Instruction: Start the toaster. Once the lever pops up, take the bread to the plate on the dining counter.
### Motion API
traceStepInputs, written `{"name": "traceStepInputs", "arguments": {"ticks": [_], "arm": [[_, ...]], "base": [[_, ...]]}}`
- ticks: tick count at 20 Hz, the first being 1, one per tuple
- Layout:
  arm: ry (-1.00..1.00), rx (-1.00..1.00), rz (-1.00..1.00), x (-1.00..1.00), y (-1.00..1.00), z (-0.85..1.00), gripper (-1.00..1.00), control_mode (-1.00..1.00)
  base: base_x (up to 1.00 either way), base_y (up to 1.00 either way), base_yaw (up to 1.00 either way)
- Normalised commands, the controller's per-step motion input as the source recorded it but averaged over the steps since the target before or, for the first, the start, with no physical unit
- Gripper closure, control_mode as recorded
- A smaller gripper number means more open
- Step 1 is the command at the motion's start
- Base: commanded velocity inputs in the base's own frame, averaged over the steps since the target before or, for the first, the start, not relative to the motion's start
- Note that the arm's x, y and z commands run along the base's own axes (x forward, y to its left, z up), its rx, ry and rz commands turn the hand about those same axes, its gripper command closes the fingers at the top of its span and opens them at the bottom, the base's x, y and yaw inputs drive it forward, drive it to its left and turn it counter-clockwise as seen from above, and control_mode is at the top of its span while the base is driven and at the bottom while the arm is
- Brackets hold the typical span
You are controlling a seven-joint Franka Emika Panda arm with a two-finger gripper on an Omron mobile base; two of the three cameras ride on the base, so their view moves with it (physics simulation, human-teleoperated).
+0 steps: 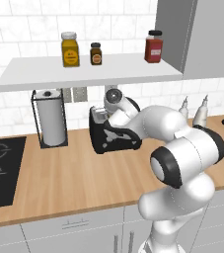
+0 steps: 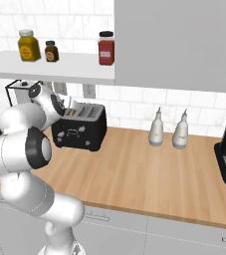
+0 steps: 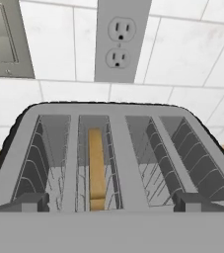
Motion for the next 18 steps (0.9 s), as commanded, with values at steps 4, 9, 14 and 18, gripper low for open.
{"name": "traceStepInputs", "arguments": {"ticks": [4, 9, 14, 18], "arm": [[0.0, 0.0, 0.0, -0.11, 0.0, 0.0, -1.0, -1.0], [0.0, 0.0, 0.0, -0.07, 0.0, 0.0, -1.0, -1.0], [0.0, 0.0, 0.0, 0.0, 0.0, 0.0, -1.0, -1.0], [0.0, 0.0, 0.02, 0.0, 0.0, 0.0, -1.0, -1.0]], "base": [[0.0, 0.0, 0.0], [0.0, 0.0, 0.0], [0.0, 0.0, 0.0], [0.0, 0.0, 0.0]]}}
